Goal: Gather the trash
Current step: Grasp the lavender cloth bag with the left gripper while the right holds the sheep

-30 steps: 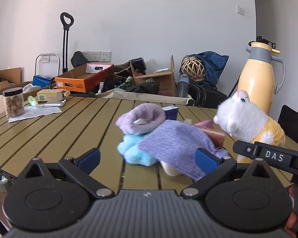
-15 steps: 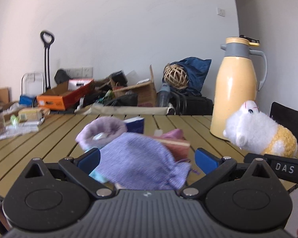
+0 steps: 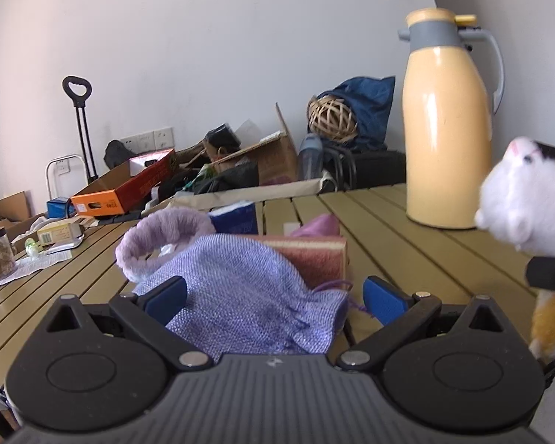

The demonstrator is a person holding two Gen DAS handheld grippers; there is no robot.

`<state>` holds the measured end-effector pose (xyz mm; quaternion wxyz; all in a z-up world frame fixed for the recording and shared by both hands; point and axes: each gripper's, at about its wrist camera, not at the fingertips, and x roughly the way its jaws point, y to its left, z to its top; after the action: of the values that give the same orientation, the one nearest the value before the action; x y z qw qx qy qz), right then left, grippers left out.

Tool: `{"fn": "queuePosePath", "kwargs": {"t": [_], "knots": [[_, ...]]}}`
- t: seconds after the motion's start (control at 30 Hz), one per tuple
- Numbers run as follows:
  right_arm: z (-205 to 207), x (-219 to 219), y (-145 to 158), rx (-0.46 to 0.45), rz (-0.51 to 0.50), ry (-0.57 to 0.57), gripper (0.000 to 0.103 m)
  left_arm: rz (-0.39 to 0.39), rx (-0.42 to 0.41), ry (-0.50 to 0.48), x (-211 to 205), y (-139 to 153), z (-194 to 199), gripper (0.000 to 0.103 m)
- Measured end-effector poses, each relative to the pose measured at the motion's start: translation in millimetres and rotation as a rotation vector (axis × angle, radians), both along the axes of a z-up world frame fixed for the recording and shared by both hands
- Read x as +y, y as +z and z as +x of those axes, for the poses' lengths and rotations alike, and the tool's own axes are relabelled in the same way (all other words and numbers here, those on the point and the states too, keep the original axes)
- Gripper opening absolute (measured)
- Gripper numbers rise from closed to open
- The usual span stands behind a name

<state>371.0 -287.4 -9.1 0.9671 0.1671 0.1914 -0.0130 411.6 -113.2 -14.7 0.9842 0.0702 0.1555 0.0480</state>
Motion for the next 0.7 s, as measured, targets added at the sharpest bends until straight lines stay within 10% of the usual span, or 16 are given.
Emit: {"fn": "queuePosePath", "kwargs": {"t": [0.33,0.7], "knots": [[0,1,1,0.001,0.004,0.006,0.047,0.049,-0.018,0.051,2,-12,3,0.102],[-2,3,2,-0.011,0.011,0.028,0.047,-0.027,-0.031,0.041,25,-3,-7,0.072]]}}
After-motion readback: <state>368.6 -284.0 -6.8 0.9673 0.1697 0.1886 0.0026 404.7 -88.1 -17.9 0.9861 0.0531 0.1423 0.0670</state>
